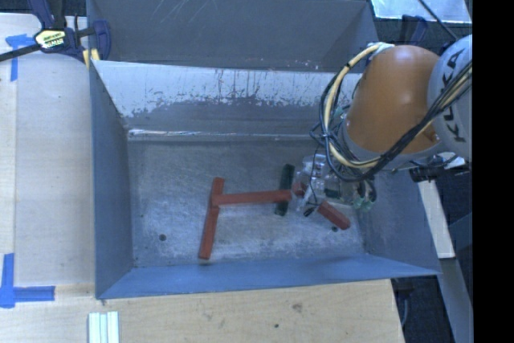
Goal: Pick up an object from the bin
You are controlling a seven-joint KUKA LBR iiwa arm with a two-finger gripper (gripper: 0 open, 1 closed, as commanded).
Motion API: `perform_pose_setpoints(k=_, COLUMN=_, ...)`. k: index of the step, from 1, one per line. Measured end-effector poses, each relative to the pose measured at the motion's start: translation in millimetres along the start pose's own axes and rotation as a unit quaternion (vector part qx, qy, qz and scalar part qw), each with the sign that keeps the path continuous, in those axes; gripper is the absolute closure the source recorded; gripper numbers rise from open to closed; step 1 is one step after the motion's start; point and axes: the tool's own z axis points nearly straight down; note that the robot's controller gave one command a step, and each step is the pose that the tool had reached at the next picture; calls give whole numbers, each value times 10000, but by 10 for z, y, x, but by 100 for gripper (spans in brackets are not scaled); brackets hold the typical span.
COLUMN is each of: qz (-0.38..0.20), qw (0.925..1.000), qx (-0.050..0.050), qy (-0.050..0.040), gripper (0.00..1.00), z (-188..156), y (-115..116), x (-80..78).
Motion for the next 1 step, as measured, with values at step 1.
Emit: perform_pose_setpoints(k=1, qz=71, qw=10000, qx=15, qy=3, gripper=100, z=-429, y=-350, x=-174)
